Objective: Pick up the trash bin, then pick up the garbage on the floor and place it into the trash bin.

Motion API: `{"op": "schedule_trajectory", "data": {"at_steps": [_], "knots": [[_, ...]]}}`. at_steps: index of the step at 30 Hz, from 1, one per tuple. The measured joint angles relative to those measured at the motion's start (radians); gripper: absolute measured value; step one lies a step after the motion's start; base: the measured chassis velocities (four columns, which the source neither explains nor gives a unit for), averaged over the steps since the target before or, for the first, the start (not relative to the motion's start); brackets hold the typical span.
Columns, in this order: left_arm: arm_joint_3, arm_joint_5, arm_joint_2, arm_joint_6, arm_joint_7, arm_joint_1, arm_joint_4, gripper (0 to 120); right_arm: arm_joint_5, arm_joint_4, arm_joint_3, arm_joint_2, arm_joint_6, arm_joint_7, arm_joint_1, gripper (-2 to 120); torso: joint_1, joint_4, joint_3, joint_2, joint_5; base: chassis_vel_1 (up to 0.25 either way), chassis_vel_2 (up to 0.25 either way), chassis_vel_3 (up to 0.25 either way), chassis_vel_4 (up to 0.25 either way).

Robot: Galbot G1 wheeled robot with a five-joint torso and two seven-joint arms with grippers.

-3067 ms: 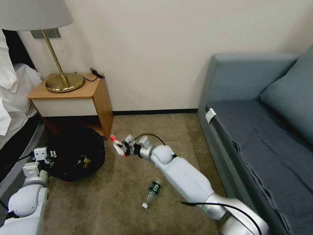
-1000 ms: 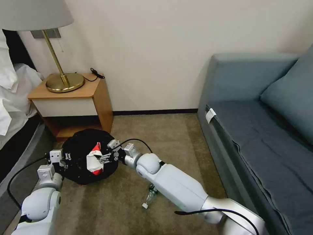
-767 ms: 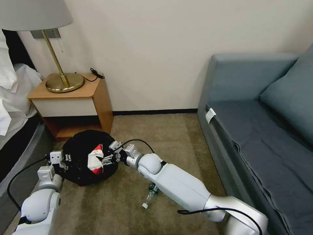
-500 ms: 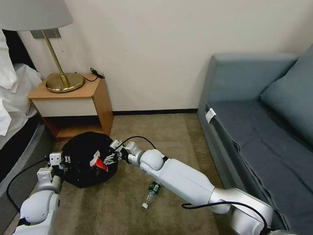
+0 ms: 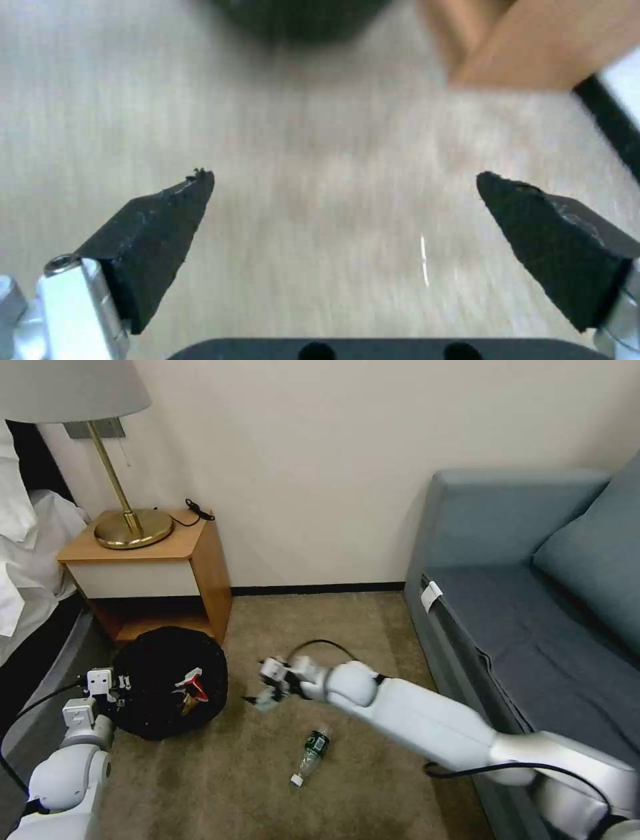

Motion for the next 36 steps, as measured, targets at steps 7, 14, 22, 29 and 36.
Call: {"op": "schedule_trajectory", "data": {"at_steps": [7,14,22,29,36], "knots": [[0.001,0.004,-0.009,-0.005,0.0,-0.004,0.012,4,-0.358,-0.085,0.039,-0.007,0.167,-0.215,-0.051,100,0.0,0.0006,0.0,0.0,0.0002,0.0,0.0,0.0,0.0],[0.002,0.007,-0.019,-0.011,0.0,-0.006,0.023,4,-0.621,-0.113,0.077,0.046,0.294,-0.297,-0.064,100,0.0,0.0007,0.0,0.0,0.0001,0.0,0.0,0.0,0.0],[-0.006,0.006,-0.02,-0.016,-0.001,-0.003,0.028,4,-0.69,-0.111,0.081,0.051,0.356,-0.38,-0.056,100,0.0,0.0007,0.0,0.0,-0.0001,0.0,0.0,0.0,0.0],[-0.007,0.005,-0.022,-0.017,-0.001,-0.001,0.029,4,-0.731,-0.149,0.088,0.078,0.4,-0.435,-0.069,100,0.0,0.0006,0.0,0.0,-0.0001,0.0,0.0,0.0,0.0],[-0.007,0.005,-0.023,-0.017,-0.001,0.005,0.022,4,-0.849,-0.22,0.137,0.146,0.469,-0.462,-0.103,100,0.0,0.0007,0.0,0.0,-0.0001,0.0,0.0,0.0,0.0]]}}
